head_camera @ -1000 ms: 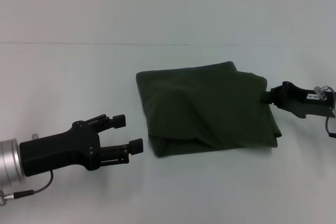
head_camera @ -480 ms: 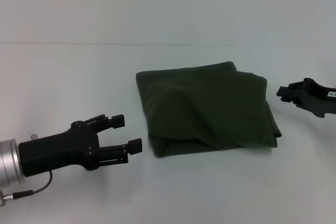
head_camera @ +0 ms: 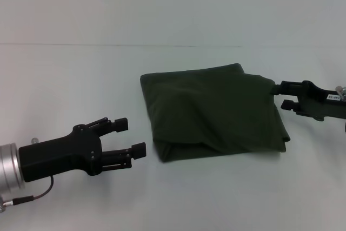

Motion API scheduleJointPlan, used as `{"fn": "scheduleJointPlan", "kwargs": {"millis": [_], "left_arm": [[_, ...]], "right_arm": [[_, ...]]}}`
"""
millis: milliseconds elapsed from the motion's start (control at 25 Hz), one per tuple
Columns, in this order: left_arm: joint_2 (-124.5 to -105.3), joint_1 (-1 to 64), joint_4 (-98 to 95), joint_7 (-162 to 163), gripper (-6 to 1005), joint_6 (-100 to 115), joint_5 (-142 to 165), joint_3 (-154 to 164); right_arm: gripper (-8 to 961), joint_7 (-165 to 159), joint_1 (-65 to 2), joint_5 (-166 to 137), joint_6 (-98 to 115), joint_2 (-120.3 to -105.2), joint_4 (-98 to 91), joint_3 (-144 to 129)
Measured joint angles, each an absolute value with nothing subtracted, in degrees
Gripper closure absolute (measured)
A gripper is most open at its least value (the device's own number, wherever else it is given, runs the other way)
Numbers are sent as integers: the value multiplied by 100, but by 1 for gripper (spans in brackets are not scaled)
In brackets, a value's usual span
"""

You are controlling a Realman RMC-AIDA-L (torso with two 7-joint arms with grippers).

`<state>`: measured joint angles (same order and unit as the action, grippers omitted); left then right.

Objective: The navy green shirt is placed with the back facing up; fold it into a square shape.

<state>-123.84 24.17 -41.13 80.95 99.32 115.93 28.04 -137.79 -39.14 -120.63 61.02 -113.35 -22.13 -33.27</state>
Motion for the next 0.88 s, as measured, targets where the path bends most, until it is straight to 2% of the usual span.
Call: {"fn": "scheduleJointPlan", "kwargs": {"millis": [320,520,880], "left_arm": [[-12384,2427,-4110,8115,52,9932,11593,2804],[-12377,2445,-4108,8123,52,9932,11593,2804],[-12383,2439,-4103,8115,52,9931,11593,2804]], "right_arm": [[278,-13806,-3878,-12080,6116,-11355,-2136,-3406],[105,-13813,-3887,-12070,6233,-11356,-2136,-3398],[109,-13791,-3964,-12067,6260,-11379,-2135,-3388]]}}
